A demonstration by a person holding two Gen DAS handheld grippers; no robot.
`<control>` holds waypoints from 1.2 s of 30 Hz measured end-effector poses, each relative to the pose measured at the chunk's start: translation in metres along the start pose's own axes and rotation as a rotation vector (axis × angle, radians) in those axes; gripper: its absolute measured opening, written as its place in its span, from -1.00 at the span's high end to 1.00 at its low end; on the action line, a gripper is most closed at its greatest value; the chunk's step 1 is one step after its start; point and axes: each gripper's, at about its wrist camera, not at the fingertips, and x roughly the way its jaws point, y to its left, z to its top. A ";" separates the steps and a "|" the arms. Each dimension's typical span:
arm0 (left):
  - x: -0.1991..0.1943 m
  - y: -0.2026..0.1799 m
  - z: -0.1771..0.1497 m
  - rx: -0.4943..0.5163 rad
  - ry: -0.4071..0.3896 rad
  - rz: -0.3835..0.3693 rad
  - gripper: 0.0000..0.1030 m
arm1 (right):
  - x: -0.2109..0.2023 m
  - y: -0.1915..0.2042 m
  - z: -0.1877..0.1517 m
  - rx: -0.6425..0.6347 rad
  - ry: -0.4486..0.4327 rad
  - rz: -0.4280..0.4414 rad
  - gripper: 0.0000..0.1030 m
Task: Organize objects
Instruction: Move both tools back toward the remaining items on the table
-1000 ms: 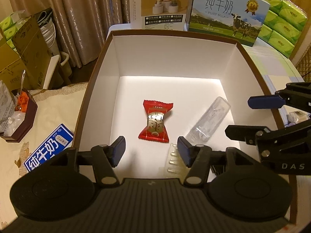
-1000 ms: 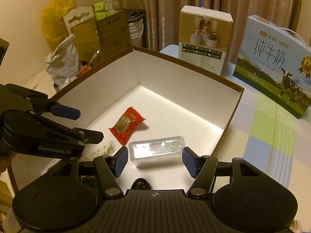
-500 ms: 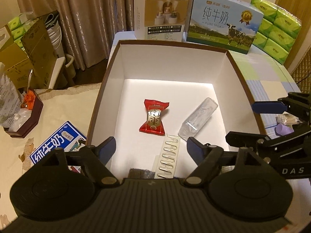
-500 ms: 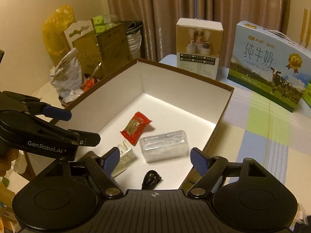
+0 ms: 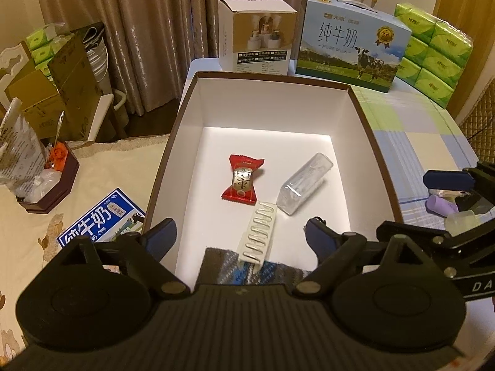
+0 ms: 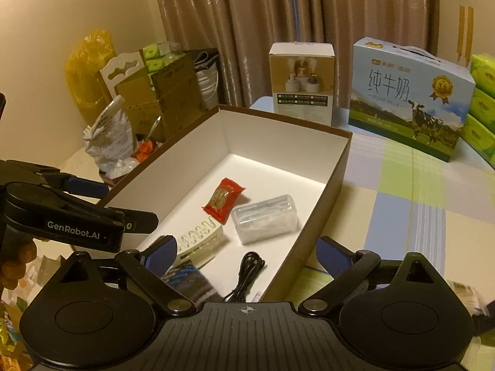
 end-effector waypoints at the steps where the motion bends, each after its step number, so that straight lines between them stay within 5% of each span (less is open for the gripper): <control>1: -0.002 -0.002 -0.001 0.000 -0.002 -0.002 -0.71 | -0.003 0.000 -0.002 0.004 -0.002 0.001 -0.84; 20: -0.044 -0.048 -0.043 0.014 0.002 -0.020 -0.72 | -0.066 -0.008 -0.048 0.069 -0.020 0.035 -0.85; 36: -0.066 -0.133 -0.064 0.058 0.009 -0.081 -0.72 | -0.127 -0.066 -0.095 0.138 0.006 0.015 -0.85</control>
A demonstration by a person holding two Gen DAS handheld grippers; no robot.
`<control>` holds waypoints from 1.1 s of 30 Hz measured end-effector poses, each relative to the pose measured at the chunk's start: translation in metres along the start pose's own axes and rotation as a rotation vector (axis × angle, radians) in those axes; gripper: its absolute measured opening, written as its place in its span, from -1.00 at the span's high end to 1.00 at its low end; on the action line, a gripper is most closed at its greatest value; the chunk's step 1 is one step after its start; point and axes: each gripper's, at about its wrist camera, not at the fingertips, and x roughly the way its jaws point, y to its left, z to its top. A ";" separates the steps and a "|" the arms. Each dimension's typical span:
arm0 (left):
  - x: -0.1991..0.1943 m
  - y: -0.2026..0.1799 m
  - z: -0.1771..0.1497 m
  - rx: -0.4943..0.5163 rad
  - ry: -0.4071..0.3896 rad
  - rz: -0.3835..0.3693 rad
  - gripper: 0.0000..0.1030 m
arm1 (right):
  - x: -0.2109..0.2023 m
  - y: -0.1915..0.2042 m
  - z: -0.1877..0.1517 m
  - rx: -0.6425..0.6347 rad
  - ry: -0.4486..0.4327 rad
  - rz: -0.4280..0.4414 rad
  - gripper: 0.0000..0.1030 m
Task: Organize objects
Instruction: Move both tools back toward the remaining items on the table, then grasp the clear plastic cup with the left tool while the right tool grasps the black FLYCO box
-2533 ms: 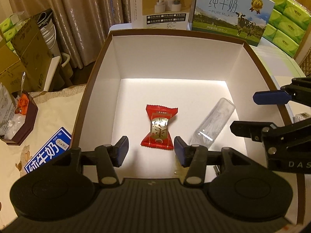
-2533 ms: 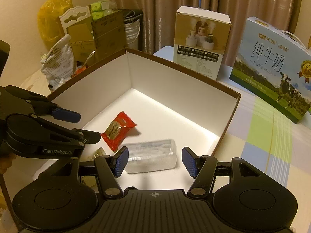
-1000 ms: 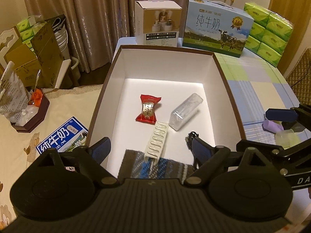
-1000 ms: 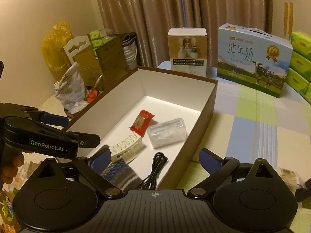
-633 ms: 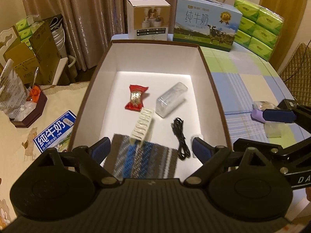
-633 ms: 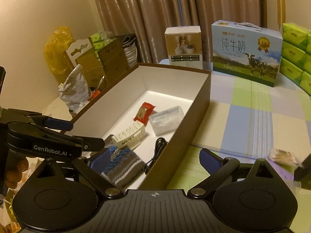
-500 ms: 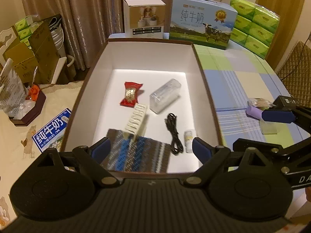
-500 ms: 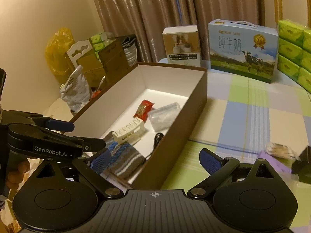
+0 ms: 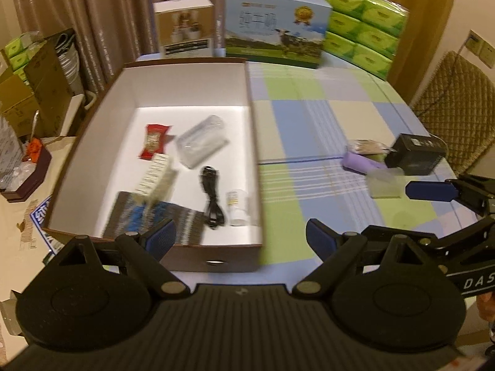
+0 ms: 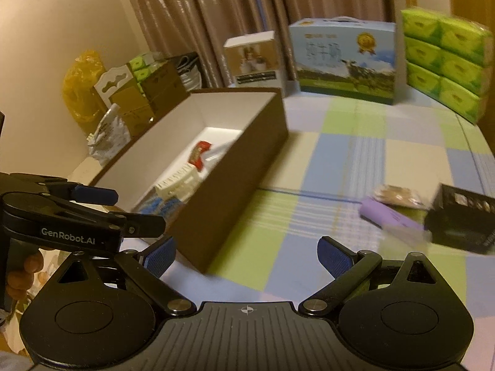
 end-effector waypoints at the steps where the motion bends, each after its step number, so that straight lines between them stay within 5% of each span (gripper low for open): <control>1: 0.000 -0.007 -0.001 0.005 0.002 -0.007 -0.72 | -0.003 -0.006 -0.002 0.006 0.001 -0.003 -0.85; 33: 0.088 -0.172 0.016 0.070 0.078 -0.151 -0.72 | -0.053 -0.195 -0.033 0.167 0.026 -0.220 -0.85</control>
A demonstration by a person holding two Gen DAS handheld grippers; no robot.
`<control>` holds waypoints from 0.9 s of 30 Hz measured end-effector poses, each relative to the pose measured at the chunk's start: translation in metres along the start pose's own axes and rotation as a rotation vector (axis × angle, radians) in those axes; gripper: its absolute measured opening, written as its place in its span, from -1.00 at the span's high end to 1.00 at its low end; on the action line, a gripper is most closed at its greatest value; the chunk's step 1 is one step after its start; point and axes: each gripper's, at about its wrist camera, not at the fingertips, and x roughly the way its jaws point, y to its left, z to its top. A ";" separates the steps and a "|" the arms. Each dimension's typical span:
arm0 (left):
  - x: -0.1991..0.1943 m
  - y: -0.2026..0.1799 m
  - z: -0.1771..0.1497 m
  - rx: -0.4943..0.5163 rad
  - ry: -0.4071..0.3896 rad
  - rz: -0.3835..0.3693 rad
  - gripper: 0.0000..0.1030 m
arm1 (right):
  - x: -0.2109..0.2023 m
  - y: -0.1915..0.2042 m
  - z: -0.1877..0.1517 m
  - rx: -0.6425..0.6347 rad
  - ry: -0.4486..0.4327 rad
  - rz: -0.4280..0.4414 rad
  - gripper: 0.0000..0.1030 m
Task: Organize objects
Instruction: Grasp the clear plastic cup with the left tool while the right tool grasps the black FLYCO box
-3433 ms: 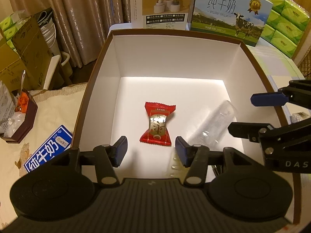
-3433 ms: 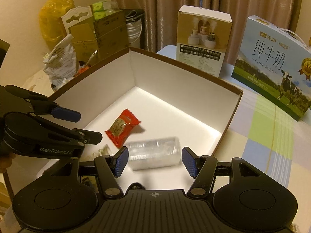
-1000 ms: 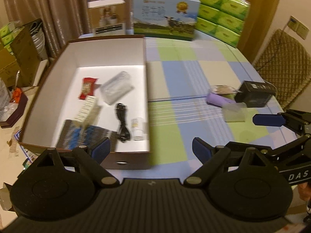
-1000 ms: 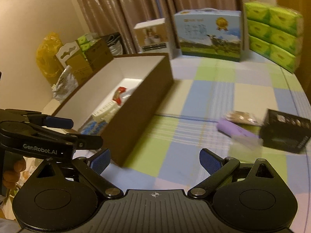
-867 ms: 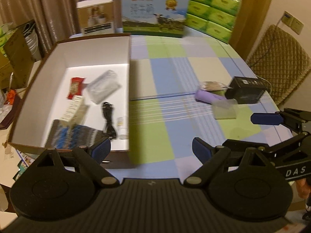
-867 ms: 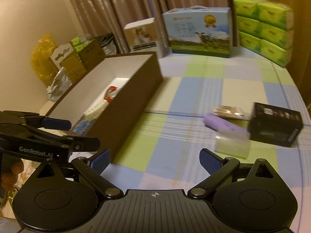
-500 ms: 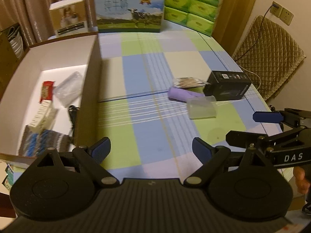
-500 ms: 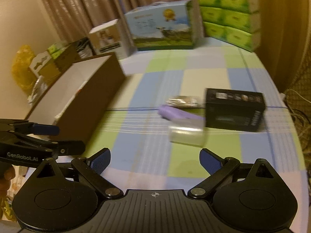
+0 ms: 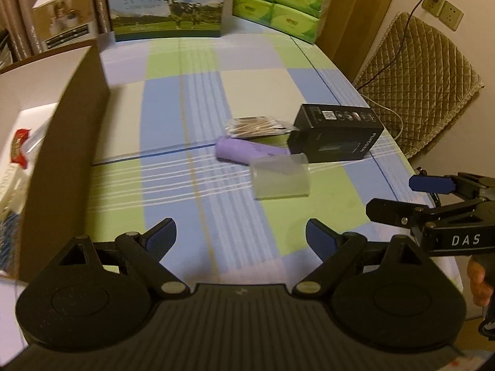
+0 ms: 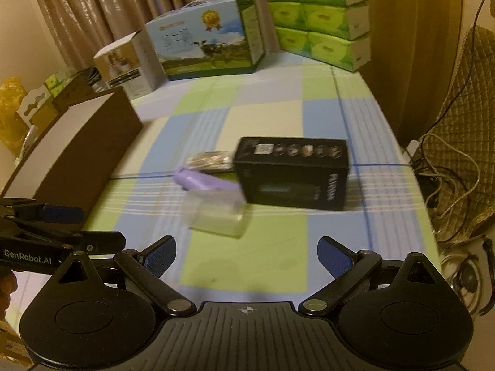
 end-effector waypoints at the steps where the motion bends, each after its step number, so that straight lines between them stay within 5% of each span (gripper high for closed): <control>1: 0.005 -0.003 0.002 0.002 0.000 -0.003 -0.72 | 0.002 -0.005 0.002 -0.005 -0.003 -0.006 -0.85; 24: 0.118 -0.043 0.032 -0.002 0.027 0.001 -0.72 | 0.033 -0.071 0.050 -0.122 -0.049 -0.008 -0.85; 27: 0.121 -0.042 0.033 -0.004 0.022 0.004 -0.55 | 0.040 -0.072 0.058 -0.160 -0.065 0.026 -0.85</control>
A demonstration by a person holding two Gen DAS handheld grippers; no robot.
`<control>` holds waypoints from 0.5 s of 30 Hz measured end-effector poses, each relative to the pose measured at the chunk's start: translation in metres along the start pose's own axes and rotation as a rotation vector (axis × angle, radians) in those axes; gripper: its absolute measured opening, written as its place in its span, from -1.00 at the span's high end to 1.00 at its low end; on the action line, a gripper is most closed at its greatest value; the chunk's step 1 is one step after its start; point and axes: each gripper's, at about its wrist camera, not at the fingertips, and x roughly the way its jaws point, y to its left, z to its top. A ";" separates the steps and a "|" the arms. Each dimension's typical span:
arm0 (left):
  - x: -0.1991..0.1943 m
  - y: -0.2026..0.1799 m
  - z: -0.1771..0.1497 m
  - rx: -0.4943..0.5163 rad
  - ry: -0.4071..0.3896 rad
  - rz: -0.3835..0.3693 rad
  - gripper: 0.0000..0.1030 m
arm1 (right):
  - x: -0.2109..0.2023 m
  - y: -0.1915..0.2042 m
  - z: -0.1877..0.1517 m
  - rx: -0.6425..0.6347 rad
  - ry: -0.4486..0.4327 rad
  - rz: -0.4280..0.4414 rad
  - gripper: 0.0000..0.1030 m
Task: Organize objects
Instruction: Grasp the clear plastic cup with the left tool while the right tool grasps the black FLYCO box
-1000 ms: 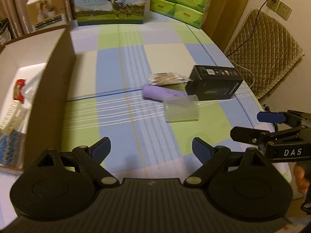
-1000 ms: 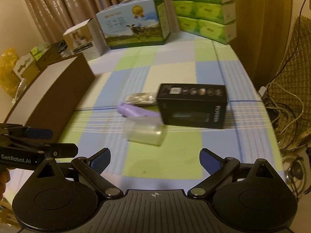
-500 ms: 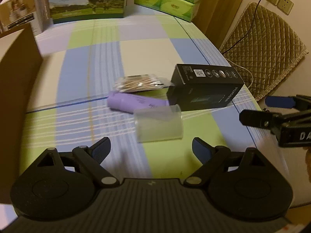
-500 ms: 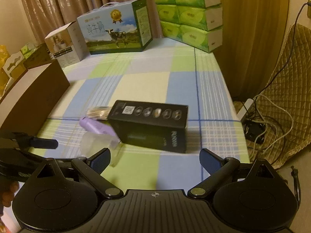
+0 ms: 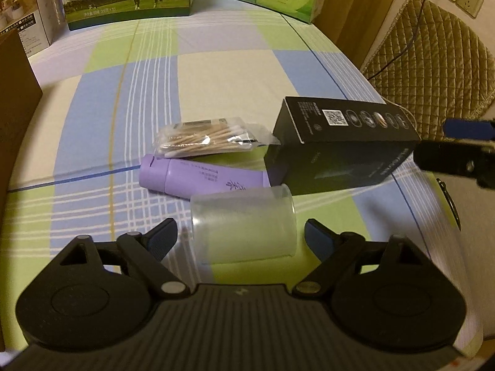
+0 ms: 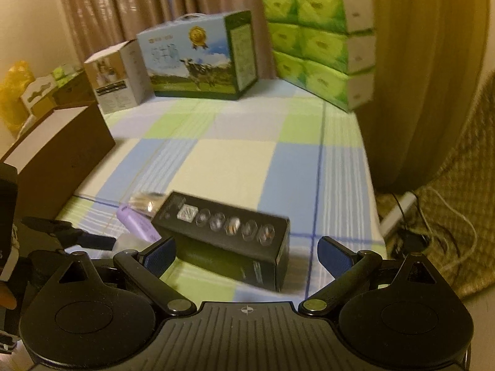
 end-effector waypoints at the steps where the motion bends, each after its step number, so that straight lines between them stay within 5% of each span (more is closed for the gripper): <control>1: 0.000 0.000 0.000 0.012 -0.002 0.002 -0.39 | 0.004 0.000 0.003 -0.017 -0.001 0.018 -0.85; 8: -0.006 0.007 -0.008 0.069 -0.013 0.059 -0.35 | 0.033 -0.002 0.019 -0.106 0.020 0.099 -0.85; 15: -0.021 0.043 -0.019 -0.008 -0.005 0.127 -0.35 | 0.049 0.000 0.022 -0.171 0.101 0.144 -0.85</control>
